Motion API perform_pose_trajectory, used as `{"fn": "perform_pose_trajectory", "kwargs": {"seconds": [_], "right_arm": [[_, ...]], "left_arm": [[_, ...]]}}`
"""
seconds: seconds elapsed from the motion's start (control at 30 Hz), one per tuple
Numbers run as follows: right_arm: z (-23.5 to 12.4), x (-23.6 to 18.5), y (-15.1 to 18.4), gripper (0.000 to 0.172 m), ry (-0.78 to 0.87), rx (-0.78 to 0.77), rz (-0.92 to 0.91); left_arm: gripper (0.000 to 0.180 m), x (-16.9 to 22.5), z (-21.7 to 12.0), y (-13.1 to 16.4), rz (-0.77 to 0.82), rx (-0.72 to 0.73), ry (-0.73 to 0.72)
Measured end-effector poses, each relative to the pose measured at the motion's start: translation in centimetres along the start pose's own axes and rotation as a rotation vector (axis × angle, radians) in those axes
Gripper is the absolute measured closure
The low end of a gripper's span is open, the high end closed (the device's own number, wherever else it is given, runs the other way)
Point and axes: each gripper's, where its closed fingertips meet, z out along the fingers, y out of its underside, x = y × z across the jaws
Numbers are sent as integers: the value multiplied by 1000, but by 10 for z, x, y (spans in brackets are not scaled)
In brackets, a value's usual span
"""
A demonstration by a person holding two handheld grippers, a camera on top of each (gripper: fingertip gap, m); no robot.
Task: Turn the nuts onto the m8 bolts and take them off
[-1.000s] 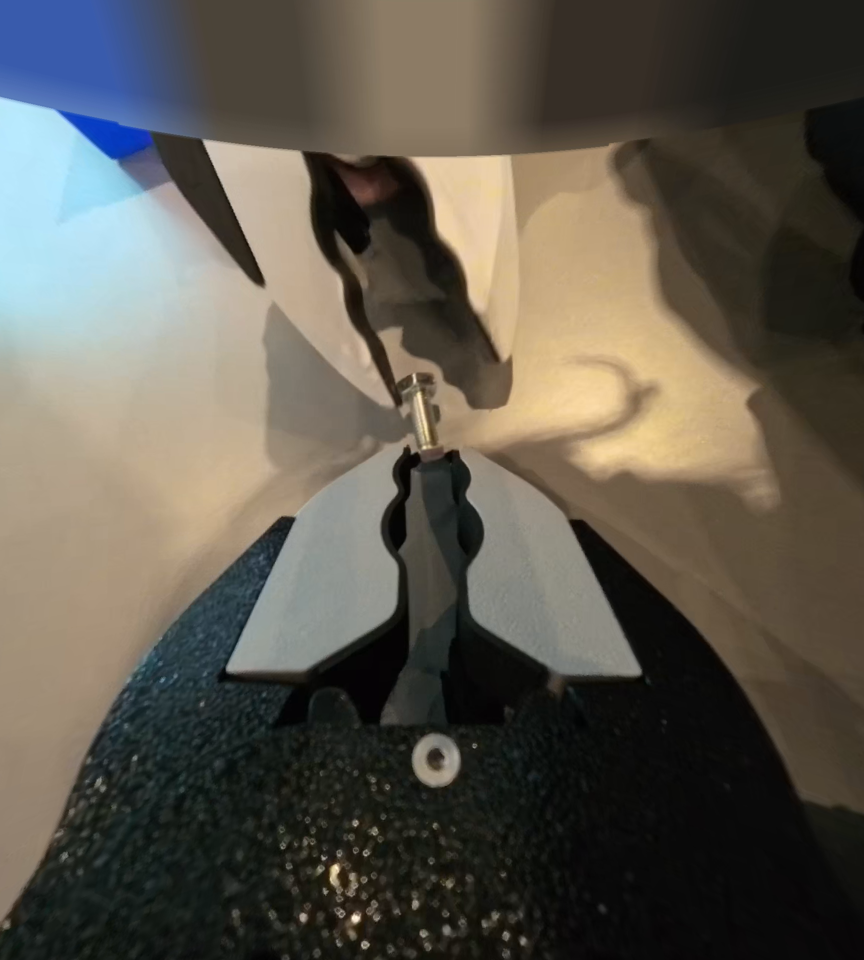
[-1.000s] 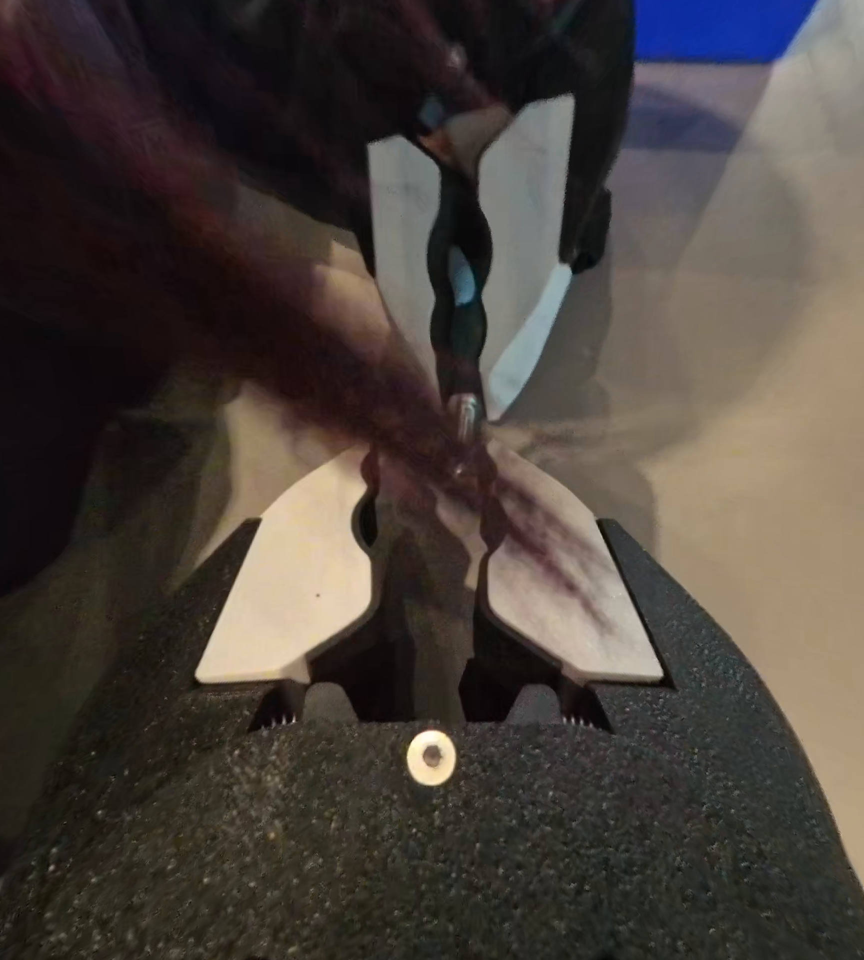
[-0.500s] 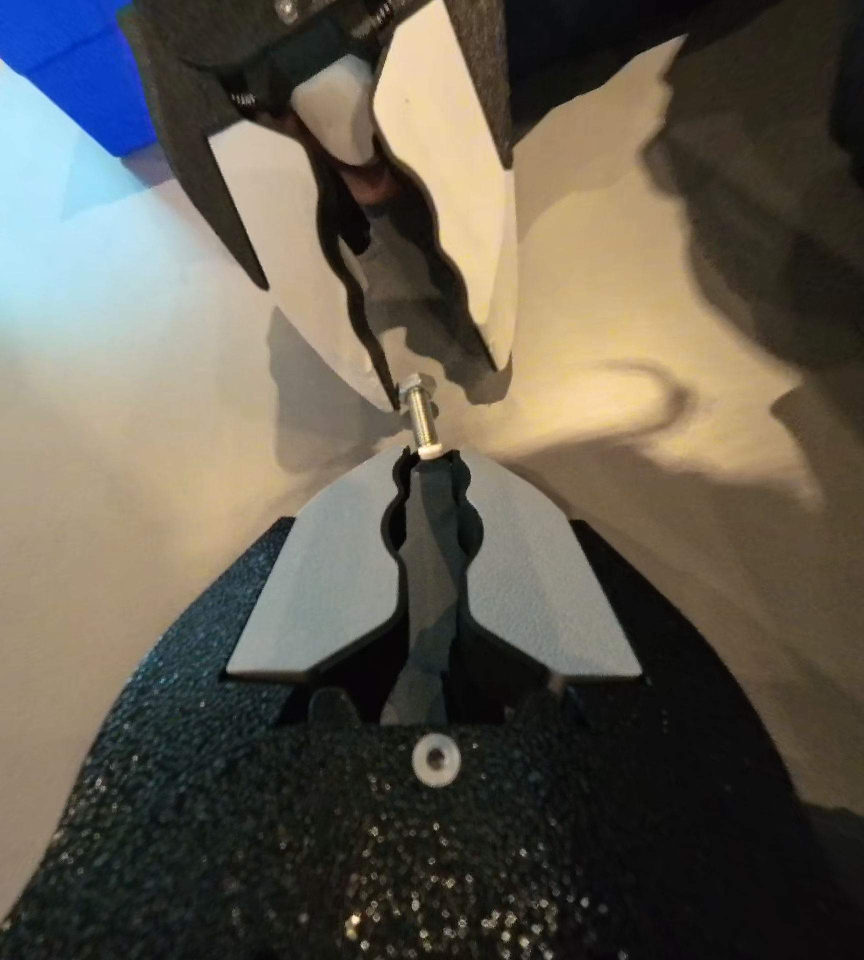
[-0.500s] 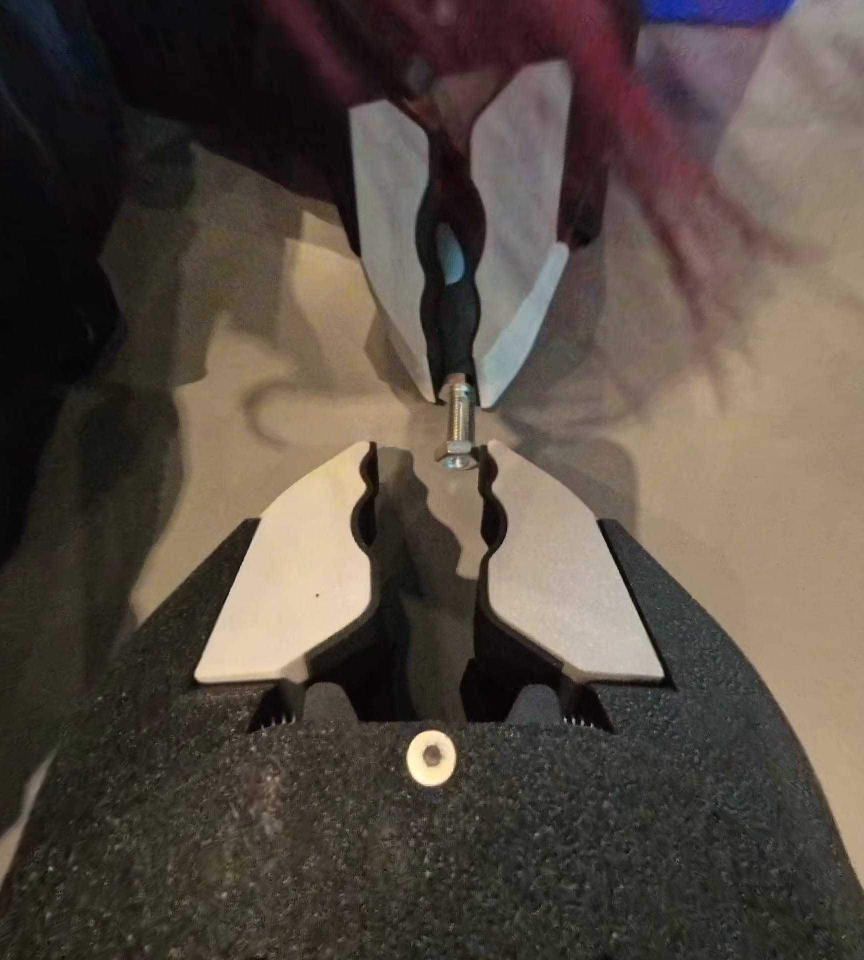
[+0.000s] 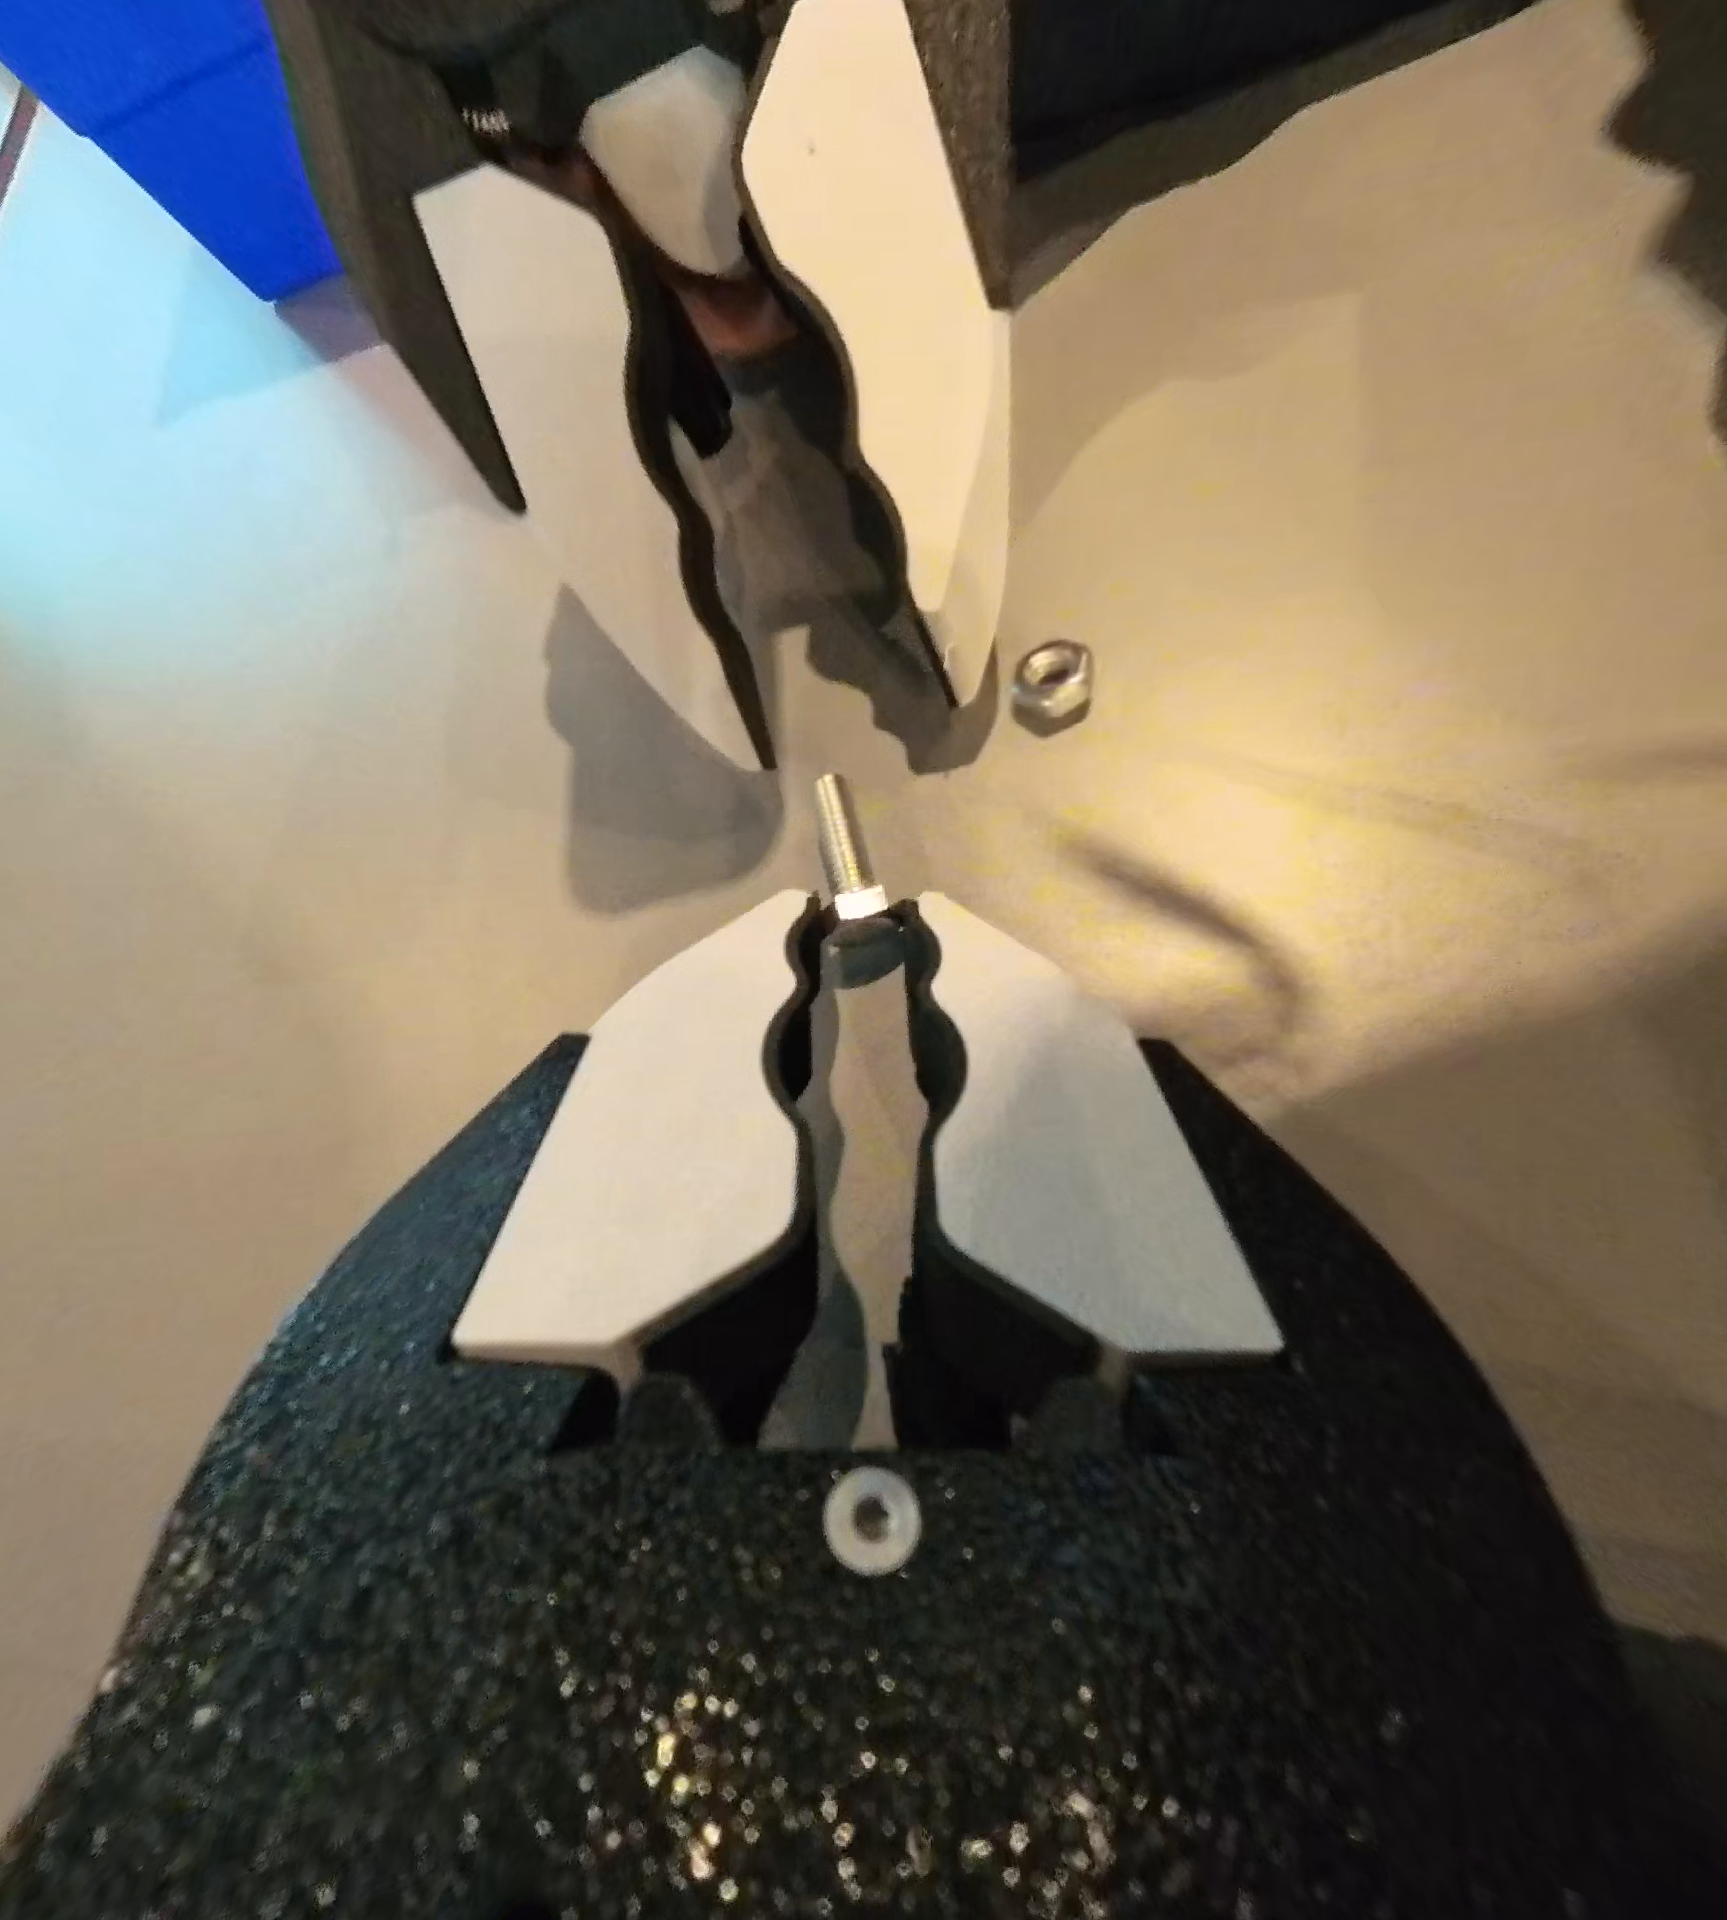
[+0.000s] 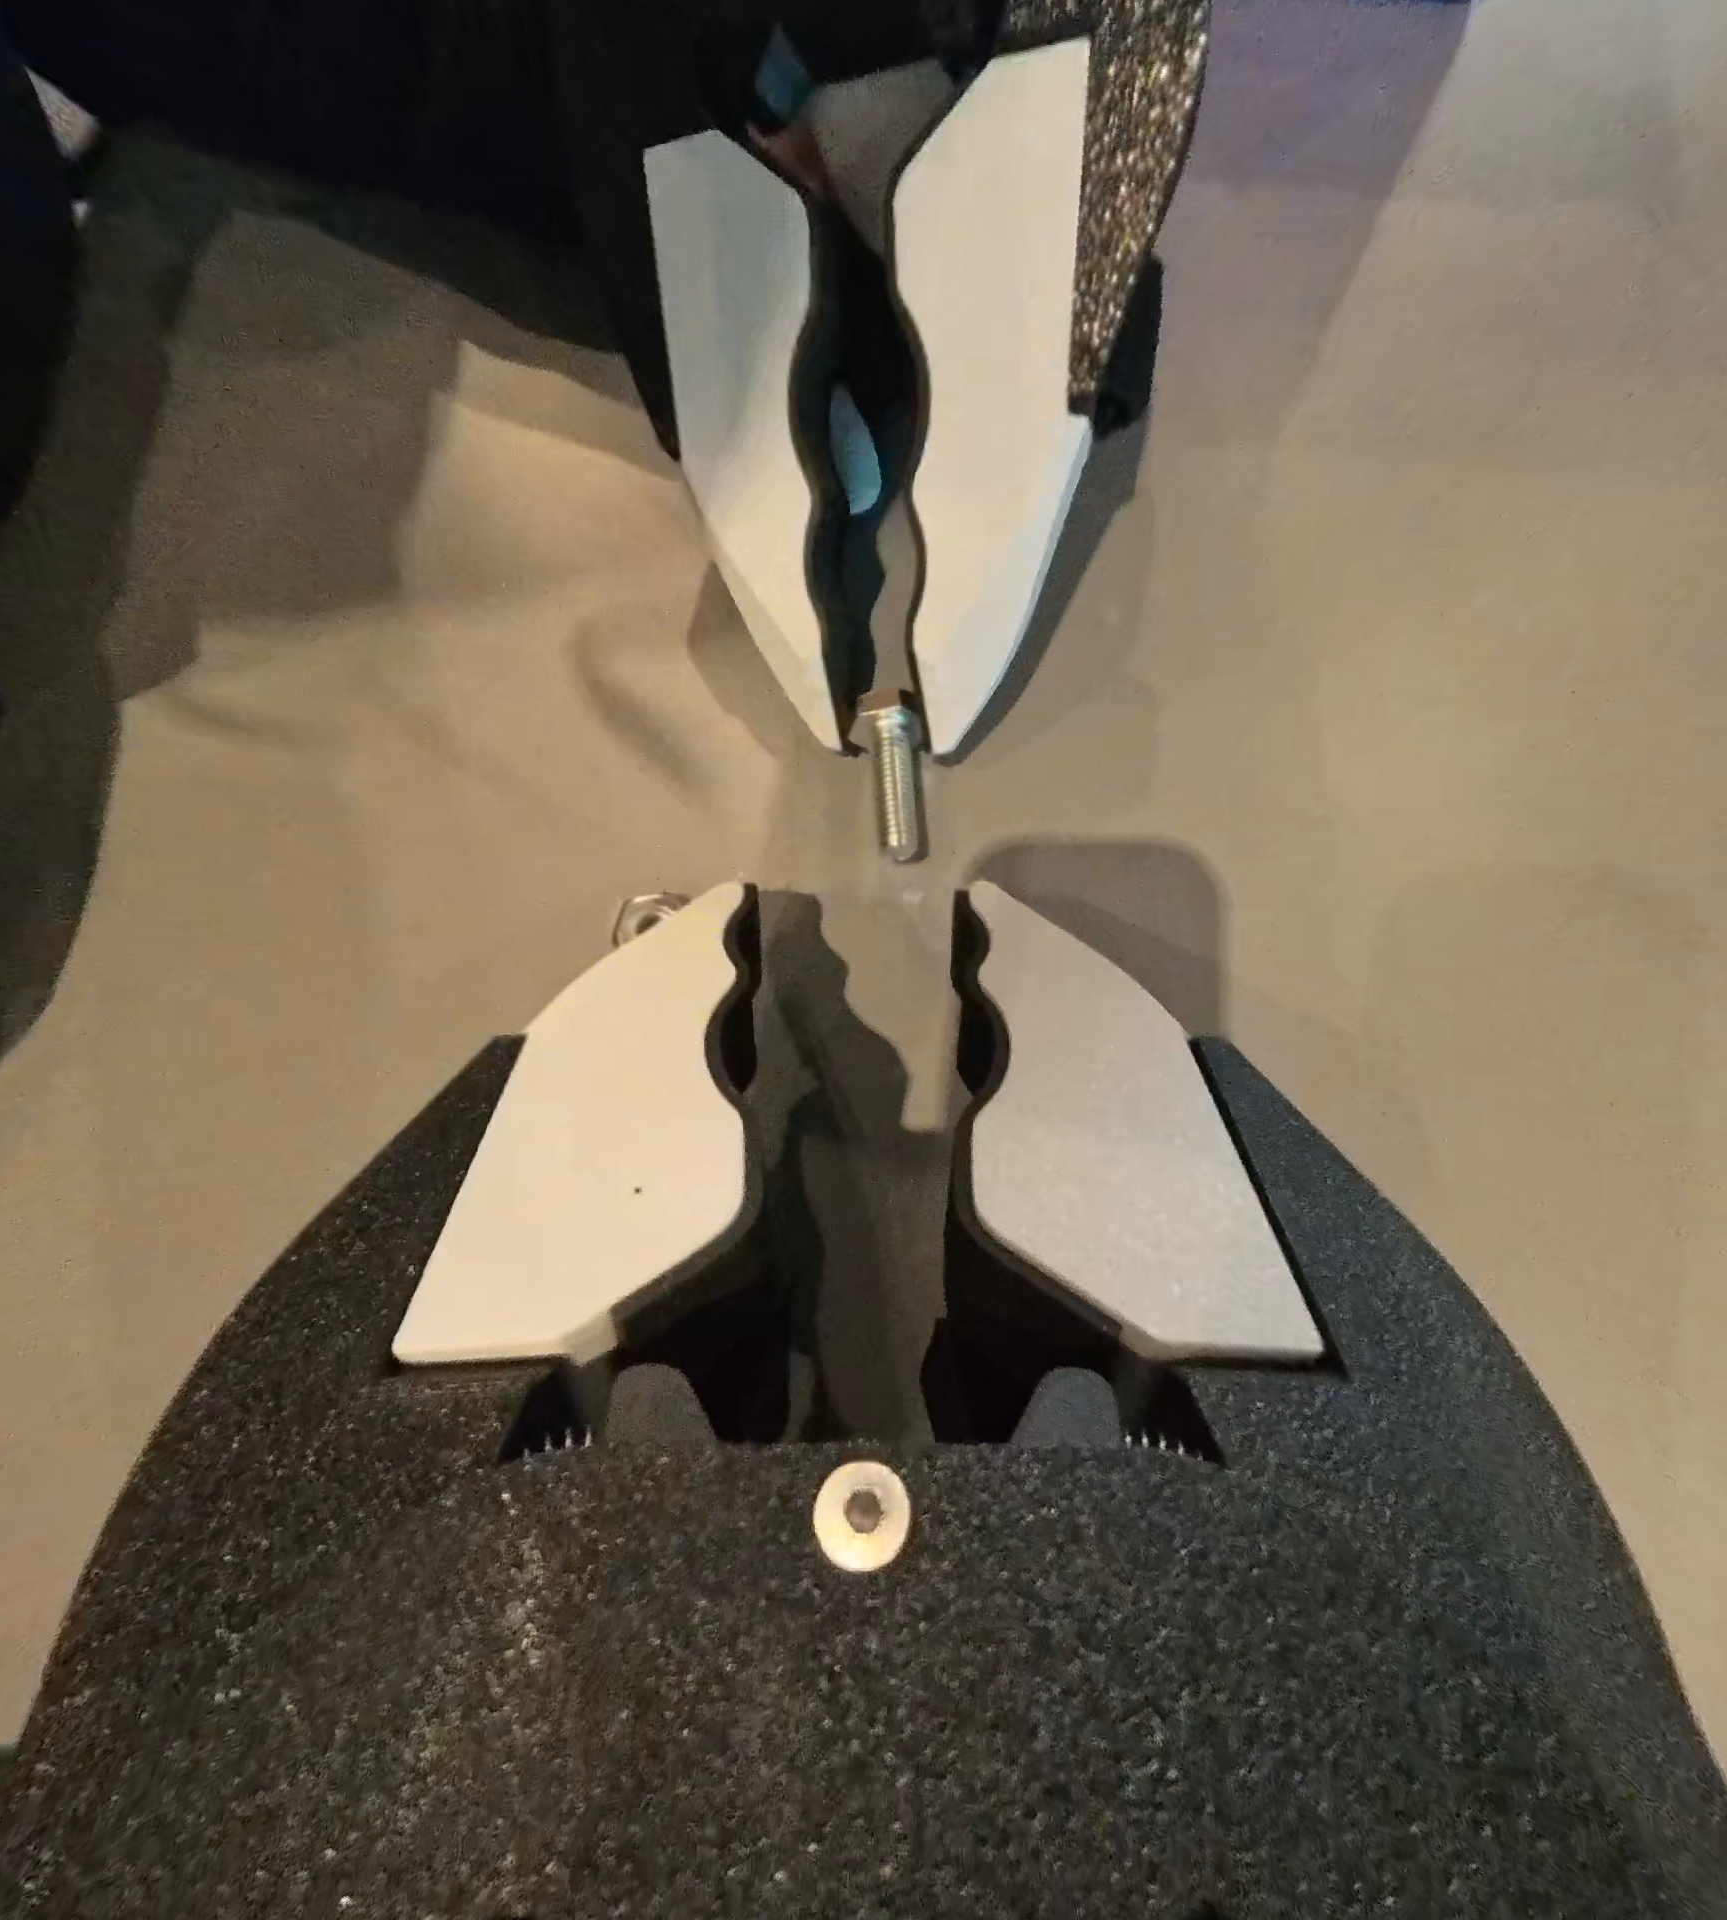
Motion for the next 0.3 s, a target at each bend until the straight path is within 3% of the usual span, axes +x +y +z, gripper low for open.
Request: {"fn": "perform_pose_trajectory", "kwargs": {"seconds": [0.03, 0.3], "right_arm": [[-3, 0, -1, 138, 2, 7, 4], [-8, -37, -3, 139, -7, 36, 29]], "left_arm": [[166, -1, 0, 0, -1, -1, -10], [165, -8, 0, 1, -18, -7, -57]]}}
